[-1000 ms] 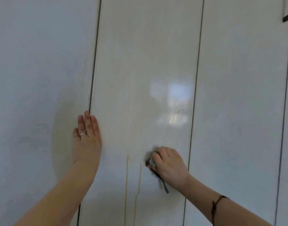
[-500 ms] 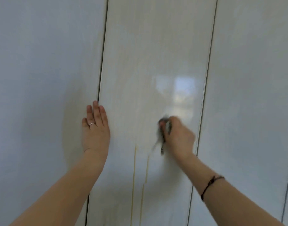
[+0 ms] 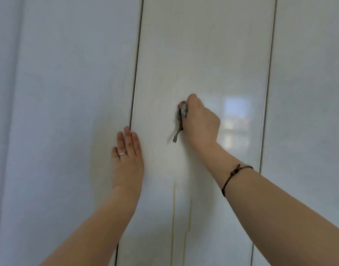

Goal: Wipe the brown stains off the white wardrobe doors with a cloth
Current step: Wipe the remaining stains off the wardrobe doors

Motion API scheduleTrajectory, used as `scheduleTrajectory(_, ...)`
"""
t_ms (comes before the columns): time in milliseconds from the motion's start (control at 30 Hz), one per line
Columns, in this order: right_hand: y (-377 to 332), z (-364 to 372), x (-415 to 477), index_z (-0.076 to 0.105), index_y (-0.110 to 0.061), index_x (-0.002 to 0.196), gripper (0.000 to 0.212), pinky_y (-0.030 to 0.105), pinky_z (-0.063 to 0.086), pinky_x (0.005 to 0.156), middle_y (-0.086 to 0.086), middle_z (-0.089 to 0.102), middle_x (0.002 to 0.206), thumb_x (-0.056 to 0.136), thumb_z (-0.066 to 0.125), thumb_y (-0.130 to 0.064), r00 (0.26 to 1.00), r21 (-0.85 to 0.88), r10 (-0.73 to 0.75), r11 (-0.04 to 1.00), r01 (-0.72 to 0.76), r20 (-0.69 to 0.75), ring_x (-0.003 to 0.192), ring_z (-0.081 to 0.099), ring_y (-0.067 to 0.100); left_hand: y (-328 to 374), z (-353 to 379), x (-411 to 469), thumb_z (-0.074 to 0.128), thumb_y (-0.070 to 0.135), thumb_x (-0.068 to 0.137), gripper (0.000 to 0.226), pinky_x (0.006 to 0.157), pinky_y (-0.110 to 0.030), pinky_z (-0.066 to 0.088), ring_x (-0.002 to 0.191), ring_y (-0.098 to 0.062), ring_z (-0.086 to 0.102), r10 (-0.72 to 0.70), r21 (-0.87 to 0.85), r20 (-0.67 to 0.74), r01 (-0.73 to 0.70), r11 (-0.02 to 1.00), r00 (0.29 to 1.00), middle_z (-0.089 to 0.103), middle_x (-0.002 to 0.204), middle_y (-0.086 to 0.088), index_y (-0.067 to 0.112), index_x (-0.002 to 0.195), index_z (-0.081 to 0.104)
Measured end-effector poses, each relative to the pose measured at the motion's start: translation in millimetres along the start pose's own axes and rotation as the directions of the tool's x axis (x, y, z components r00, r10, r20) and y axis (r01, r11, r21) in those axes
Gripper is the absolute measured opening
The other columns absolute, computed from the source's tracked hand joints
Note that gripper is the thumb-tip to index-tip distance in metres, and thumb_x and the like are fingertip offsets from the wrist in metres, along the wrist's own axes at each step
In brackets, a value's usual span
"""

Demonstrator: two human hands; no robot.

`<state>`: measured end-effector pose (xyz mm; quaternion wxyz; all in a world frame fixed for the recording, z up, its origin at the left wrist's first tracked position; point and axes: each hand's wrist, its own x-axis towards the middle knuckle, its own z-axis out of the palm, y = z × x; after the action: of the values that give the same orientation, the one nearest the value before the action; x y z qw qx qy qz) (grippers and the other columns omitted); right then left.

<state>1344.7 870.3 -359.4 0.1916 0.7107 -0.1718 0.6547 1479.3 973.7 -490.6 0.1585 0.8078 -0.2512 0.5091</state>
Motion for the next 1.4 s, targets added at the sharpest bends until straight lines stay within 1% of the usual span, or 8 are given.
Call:
scheduleTrajectory(267,68.4,-28.6,-173.6,0.045,-0.023,0.090,0.023,0.032,0.038,0.045,-0.001,0.053,0.073,0.084,0.066,-0.015,0.733,0.087,-0.630,0.771,0.631,0.257,0.055,0.052,0.020,-1.8,-9.5,-3.9,0.015,-0.005,0.101,0.058,0.118,-0.045,0.032,0.150,-0.047,0.008,0.007,0.014,0.003,-0.007,1.000,1.000,-0.015,0.157,-0.038,-0.017,0.147,-0.018)
scheduleTrajectory(400,121.1,-55.8,-43.6,0.037,-0.022,0.084,0.021,0.025,0.027,0.045,-0.003,0.050,0.060,0.093,0.056,-0.025,0.989,-0.195,-0.140,0.970,0.146,0.045,0.046,0.051,0.028,-0.6,-3.0,-1.9,0.016,-0.006,0.101,0.058,0.117,-0.046,0.033,0.150,-0.047,0.008,0.012,0.003,-0.027,-0.011,1.000,1.000,-0.015,0.156,-0.038,-0.016,0.148,-0.017)
scheduleTrajectory(600,103.5,-49.9,22.6,0.028,-0.034,0.082,0.018,0.026,0.029,0.047,-0.012,0.051,0.056,0.089,0.043,-0.026,0.844,0.106,0.479,0.878,-0.467,-0.240,0.045,0.045,0.005,0.5,-3.3,-2.1,0.019,-0.004,0.101,0.060,0.117,-0.045,0.033,0.150,-0.046,0.009,0.004,0.016,-0.020,-0.004,1.000,1.000,-0.015,0.157,-0.037,-0.016,0.148,-0.016)
scheduleTrajectory(733,52.2,-16.5,-69.2,0.029,-0.030,0.084,0.037,0.025,0.029,0.045,-0.006,0.047,0.057,0.088,0.065,-0.036,0.998,-0.039,-0.003,0.999,0.005,0.066,0.045,0.050,0.022,-2.9,-3.5,-3.0,0.011,-0.007,0.099,0.057,0.117,-0.045,0.033,0.150,-0.047,0.008,0.028,0.030,0.000,-0.028,0.999,1.000,-0.016,0.156,-0.039,-0.017,0.147,-0.017)
scheduleTrajectory(1033,105.0,-61.3,-188.0,0.064,-0.018,0.094,0.014,0.031,0.044,0.047,-0.001,0.060,0.090,0.091,0.058,-0.030,0.704,0.089,-0.551,0.811,0.578,0.449,0.072,0.060,0.021,-6.4,-14.1,-7.7,0.030,-0.005,0.101,0.067,0.118,-0.048,0.032,0.149,-0.049,0.009,0.065,-0.039,0.008,-0.065,0.997,0.998,-0.012,0.157,-0.039,-0.018,0.146,-0.017)
scheduleTrajectory(1167,144.1,-80.8,-128.9,0.052,-0.025,0.106,0.023,0.031,0.046,0.057,-0.004,0.062,0.104,0.093,0.064,-0.038,0.970,-0.133,-0.015,0.990,0.049,0.243,0.077,0.064,0.025,-7.7,-8.1,-9.1,0.033,-0.007,0.100,0.070,0.118,-0.052,0.030,0.149,-0.050,0.007,0.076,-0.119,-0.012,-0.077,0.990,0.997,-0.010,0.158,-0.038,-0.017,0.147,-0.017)
scheduleTrajectory(1233,142.6,-75.1,-123.5,0.045,-0.028,0.104,0.021,0.032,0.043,0.061,-0.011,0.060,0.106,0.095,0.057,-0.043,0.965,-0.048,0.234,0.972,-0.230,0.120,0.072,0.060,0.023,-9.1,-4.9,-8.5,0.029,-0.009,0.100,0.066,0.118,-0.054,0.029,0.149,-0.051,0.007,0.076,-0.152,-0.030,-0.080,0.985,0.997,-0.008,0.158,-0.037,-0.016,0.148,-0.015)
scheduleTrajectory(1400,107.9,-59.9,-248.6,0.048,-0.023,0.105,0.019,0.030,0.046,0.056,0.001,0.062,0.102,0.093,0.061,-0.029,0.914,-0.023,0.165,0.985,-0.169,0.371,0.074,0.064,0.025,-11.8,4.6,-36.5,0.022,-0.009,0.101,0.060,0.119,-0.054,0.027,0.148,-0.051,0.008,0.084,-0.161,0.002,-0.082,0.984,0.996,-0.007,0.158,-0.038,-0.017,0.148,-0.014)
